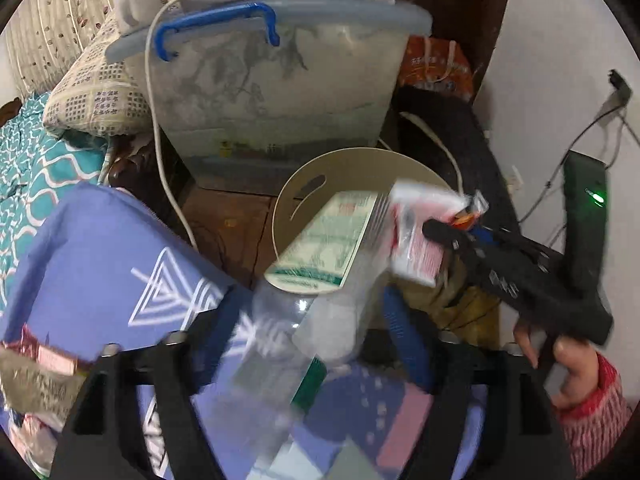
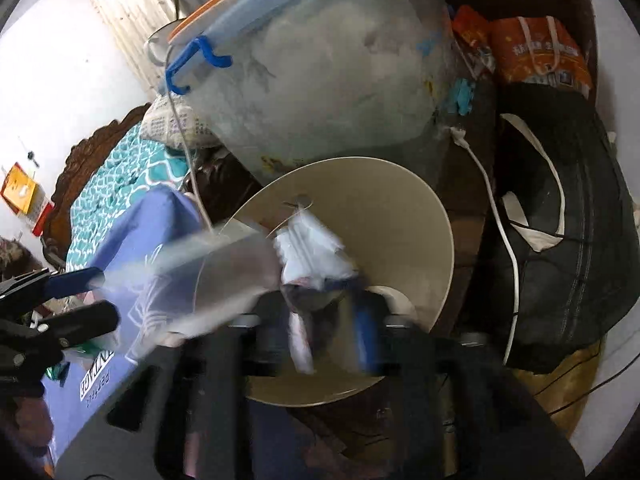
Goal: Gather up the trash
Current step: 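Carry bottle and wrapper to the beige wastebasket and release both, then grasp the crushed green can with the left tool while the right grasps tissue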
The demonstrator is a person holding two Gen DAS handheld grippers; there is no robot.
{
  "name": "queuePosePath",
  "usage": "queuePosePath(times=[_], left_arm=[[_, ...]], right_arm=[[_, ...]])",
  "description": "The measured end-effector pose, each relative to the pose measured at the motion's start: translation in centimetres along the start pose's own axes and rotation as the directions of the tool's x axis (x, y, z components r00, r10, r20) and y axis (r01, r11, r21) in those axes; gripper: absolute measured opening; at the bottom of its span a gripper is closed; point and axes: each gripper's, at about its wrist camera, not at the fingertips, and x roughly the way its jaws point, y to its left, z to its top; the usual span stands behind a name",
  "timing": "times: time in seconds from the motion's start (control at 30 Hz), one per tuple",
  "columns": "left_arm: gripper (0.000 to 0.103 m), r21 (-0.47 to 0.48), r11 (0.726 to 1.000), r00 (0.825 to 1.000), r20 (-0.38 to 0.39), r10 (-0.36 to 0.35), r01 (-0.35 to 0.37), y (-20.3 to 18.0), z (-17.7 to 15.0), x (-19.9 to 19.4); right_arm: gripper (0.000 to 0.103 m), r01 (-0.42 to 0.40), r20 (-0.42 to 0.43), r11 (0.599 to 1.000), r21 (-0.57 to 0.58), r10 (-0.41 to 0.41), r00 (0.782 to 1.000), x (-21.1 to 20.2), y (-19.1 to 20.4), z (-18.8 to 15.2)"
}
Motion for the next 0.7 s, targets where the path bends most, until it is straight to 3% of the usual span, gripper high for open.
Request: queuePosePath(times=[0.03, 0.13, 0.23, 0.4, 0.57, 0.7], left_arm=[[0.081, 0.001, 1.000, 1.000, 0.004, 0.007, -0.007, -0.3, 0.0, 0.0], [0.081, -0.021, 1.000, 1.000, 0.017, 0.019, -0.018, 0.4, -0.4, -0.8], [0.081, -0.082, 0.997, 0.994, 0.104, 0.011, -0.002, 2.2, -1.9, -4.3], [0.081, -0.197, 0.979, 0.980, 0.198, -0.010, 0.050, 5.9, -7.5, -9.7], [0.080, -0.334, 0.942, 0.986, 0.162, 0.050, 0.007, 11.2, -16.5, -12.7], [0.075, -0.497, 0.863, 0.985, 0.083, 0.153, -0.092, 17.0, -24.4, -15.2]], right_arm=[[0.083, 0.007, 0.039, 1.000, 0.011, -0.008, 0.999, -0.4, -0.1, -0.2], [0.078, 0.028, 0.088, 1.000, -0.002, -0.027, 0.996, -1.4, 0.3, -0.5], [0.075, 0.019, 0.145, 1.000, 0.019, -0.021, 0.989, -3.2, 0.8, -0.5], [0.065, -0.044, 0.171, 0.998, -0.054, 0.053, 0.984, -5.3, 4.5, -0.3], [0.061, -0.209, 0.040, 0.962, -0.178, 0.220, 0.975, -4.1, 12.0, -1.6], [0.061, -0.325, -0.132, 0.907, -0.269, 0.300, 0.945, -0.9, 19.6, -4.4]])
